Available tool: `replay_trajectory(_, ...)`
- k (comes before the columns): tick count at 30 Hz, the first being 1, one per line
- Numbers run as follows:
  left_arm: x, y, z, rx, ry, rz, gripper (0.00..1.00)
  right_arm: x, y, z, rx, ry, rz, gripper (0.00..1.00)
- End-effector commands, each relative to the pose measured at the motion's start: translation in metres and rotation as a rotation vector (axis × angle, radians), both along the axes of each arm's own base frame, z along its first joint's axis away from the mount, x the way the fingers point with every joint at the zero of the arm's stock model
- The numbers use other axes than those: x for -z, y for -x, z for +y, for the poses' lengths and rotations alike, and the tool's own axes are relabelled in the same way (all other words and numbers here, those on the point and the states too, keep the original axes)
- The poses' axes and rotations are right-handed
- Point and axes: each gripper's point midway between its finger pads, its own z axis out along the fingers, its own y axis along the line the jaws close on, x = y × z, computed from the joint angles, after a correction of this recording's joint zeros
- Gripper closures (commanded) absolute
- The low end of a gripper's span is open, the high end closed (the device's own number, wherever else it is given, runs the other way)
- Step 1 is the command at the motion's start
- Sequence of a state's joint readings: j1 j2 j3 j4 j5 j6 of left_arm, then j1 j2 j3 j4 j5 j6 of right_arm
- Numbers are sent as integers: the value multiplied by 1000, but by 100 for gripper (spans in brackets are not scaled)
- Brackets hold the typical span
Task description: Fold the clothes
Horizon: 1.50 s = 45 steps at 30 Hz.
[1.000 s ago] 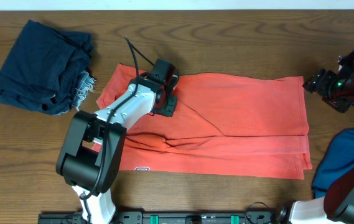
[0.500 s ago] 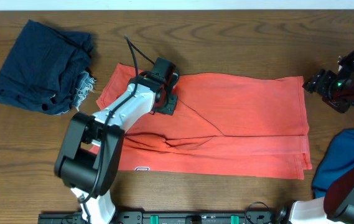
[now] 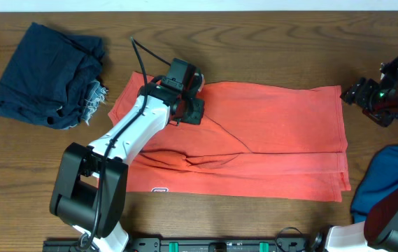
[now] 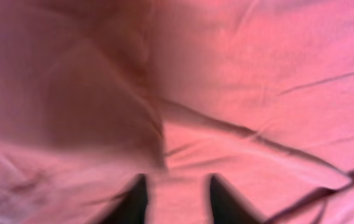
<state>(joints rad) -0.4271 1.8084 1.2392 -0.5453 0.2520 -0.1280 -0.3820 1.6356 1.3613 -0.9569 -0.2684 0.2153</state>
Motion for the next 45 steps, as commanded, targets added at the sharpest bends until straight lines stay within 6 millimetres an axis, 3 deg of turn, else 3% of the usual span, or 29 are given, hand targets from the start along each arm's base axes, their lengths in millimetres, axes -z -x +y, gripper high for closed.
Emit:
replay_trajectory(1,-2,2,7,-23,-37,9,61,2,0,2,-21,10,5,22)
replay_trajectory(7,1,-2,54,-118,-202,4,60,2,-1,2,-21,11,2,22)
replay_trajectory(13,-9,-20,106,-277,-188,-1,55,2,-2,0,-36,33,-3,21)
replay_trajectory(18,-6,-20,151,-391,-187,48,50,6,-13,-5,-86,67,-35,24)
replay_trajectory(20,-6,-22,166,-429,-181,52,43,13,-17,-8,-112,84,-31,24)
replay_trajectory(23,-12,-34,161,-375,-67,17,39,35,-26,-12,-116,76,-9,25)
replay_trajectory(25,-17,-44,156,-344,3,-19,39,52,-33,-13,-113,63,8,32)
replay_trajectory(27,-21,-52,157,-346,14,-51,39,70,-42,-16,-108,54,13,40)
replay_trajectory(30,-26,-63,157,-346,24,-103,38,93,-55,-20,-81,34,9,44)
replay_trajectory(39,-42,-90,156,-345,48,-229,35,139,-97,-25,-13,-28,-81,39)
replay_trajectory(45,-47,-101,156,-344,56,-279,34,154,-104,-18,-20,-84,-100,45)
